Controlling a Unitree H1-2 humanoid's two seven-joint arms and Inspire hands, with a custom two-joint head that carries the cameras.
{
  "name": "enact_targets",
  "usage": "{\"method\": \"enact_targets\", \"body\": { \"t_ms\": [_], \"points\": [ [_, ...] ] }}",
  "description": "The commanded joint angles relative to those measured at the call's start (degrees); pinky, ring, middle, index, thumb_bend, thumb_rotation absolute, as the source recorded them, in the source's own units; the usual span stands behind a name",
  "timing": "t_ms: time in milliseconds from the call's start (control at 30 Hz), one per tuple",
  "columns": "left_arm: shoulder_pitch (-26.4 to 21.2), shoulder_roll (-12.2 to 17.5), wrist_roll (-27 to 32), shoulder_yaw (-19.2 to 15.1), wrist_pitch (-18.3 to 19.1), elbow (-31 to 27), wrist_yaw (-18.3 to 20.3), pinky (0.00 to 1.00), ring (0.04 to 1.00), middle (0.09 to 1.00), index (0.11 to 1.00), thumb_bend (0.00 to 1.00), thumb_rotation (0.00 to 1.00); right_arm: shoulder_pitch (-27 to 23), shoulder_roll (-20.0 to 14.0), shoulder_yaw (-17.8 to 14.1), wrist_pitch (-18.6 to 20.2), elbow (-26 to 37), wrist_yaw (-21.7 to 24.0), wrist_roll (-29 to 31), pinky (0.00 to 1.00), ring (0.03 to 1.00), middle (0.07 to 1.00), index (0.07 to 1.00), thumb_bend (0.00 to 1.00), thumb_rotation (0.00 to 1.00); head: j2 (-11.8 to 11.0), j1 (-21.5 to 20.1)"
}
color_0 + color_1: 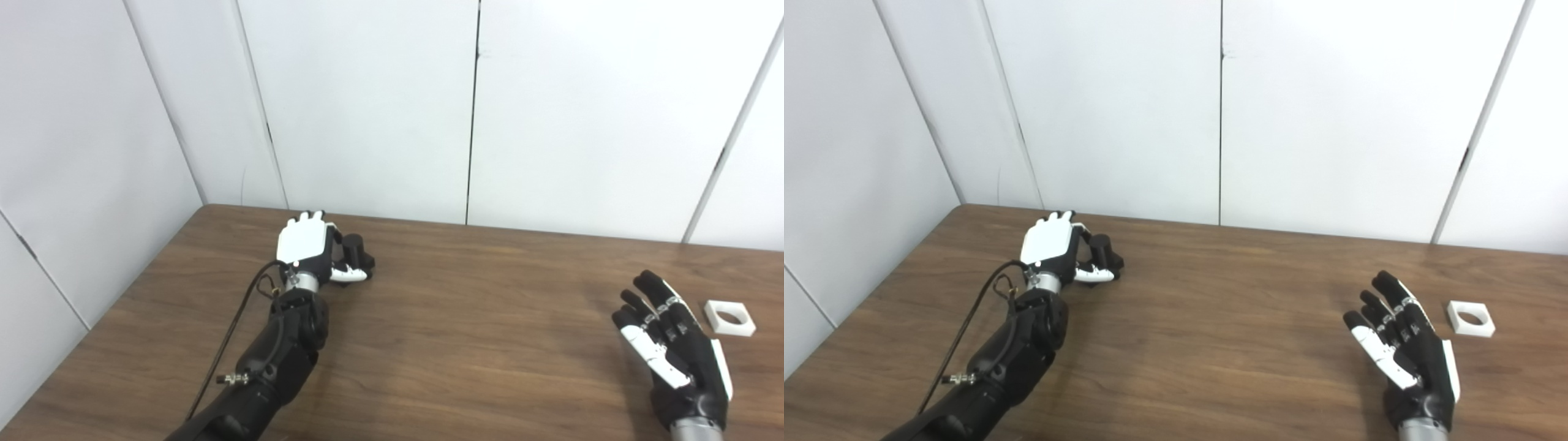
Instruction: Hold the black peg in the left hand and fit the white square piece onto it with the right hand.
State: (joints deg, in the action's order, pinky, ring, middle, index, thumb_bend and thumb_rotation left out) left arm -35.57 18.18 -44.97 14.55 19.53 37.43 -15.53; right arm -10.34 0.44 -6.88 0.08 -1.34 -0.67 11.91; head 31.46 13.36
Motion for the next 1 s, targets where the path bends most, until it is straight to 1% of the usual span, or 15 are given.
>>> {"method": "enact_targets", "body": {
  "t_ms": [0, 67, 100, 333, 467, 567, 667, 767, 867, 967],
  "points": [
    [-1.0, 1.8, 0.2, 0.0, 0.4, 1.1, -0.5, 1.00, 0.995, 0.918, 0.512, 0.60, 0.12, -1.0, -0.4, 0.0, -0.8, 2.0, 0.2, -0.3, 0.83, 0.810, 0.852, 0.799, 0.64, 0.17, 0.1, 0.0],
    [-0.9, 1.8, 1.0, -0.1, 0.0, 0.9, -0.5, 1.00, 0.984, 0.891, 0.486, 0.53, 0.07, -0.9, -0.3, 0.0, -0.7, 2.0, 0.1, -0.4, 0.82, 0.810, 0.849, 0.798, 0.64, 0.17, 0.1, 0.0],
    [-0.8, 1.8, 1.4, -0.2, -0.1, 0.5, -0.4, 1.00, 0.982, 0.886, 0.484, 0.53, 0.07, -0.9, -0.3, 0.0, -0.6, 2.1, 0.2, -0.2, 0.82, 0.811, 0.851, 0.799, 0.64, 0.17, 0.2, 0.0],
    [-0.4, 1.7, 2.4, 0.2, -0.1, 0.4, -0.7, 1.00, 0.960, 0.869, 0.480, 0.52, 0.06, -0.8, -0.4, 0.0, -0.5, 2.1, 0.4, -0.1, 0.84, 0.815, 0.855, 0.797, 0.65, 0.19, 0.3, 0.0],
    [-0.3, 1.7, 2.6, 0.4, 0.2, 0.4, -0.6, 1.00, 0.957, 0.870, 0.480, 0.52, 0.07, -0.7, -0.5, -0.1, -0.2, 2.5, 0.3, 0.1, 0.85, 0.815, 0.854, 0.792, 0.66, 0.19, 0.8, -0.1],
    [-0.2, 1.8, 2.5, 0.8, 0.3, 0.3, -0.2, 1.00, 0.950, 0.871, 0.481, 0.52, 0.07, -0.7, -0.5, -0.3, 0.1, 2.7, 0.3, 0.3, 0.86, 0.819, 0.851, 0.792, 0.65, 0.19, 0.9, -0.2],
    [0.0, 2.0, 3.2, 0.8, -0.3, -0.1, 0.8, 1.00, 0.948, 0.868, 0.483, 0.52, 0.07, -0.7, -0.4, -0.4, 0.4, 2.9, 0.2, 0.5, 0.86, 0.823, 0.851, 0.790, 0.66, 0.18, 1.1, -0.4],
    [1.1, 2.4, 6.6, 0.0, -2.6, -2.9, 4.4, 1.00, 0.958, 0.874, 0.484, 0.52, 0.07, -0.7, -0.4, -0.2, 0.1, 3.0, 0.3, 0.1, 0.85, 0.816, 0.852, 0.797, 0.64, 0.18, 1.2, -1.1],
    [2.4, 3.6, 11.6, -0.8, -7.3, -5.9, 9.8, 1.00, 0.970, 0.891, 0.486, 0.52, 0.07, -0.7, -0.2, -0.1, 0.0, 3.0, 0.4, 0.4, 0.84, 0.811, 0.851, 0.797, 0.65, 0.19, 1.2, -1.5],
    [3.5, 4.3, 16.7, -1.8, -11.7, -8.8, 14.4, 1.00, 0.975, 0.905, 0.489, 0.52, 0.07, -0.8, 0.0, -0.1, 0.0, 2.9, 0.5, 0.7, 0.84, 0.808, 0.843, 0.790, 0.65, 0.18, 1.3, -1.7]
  ]
}}
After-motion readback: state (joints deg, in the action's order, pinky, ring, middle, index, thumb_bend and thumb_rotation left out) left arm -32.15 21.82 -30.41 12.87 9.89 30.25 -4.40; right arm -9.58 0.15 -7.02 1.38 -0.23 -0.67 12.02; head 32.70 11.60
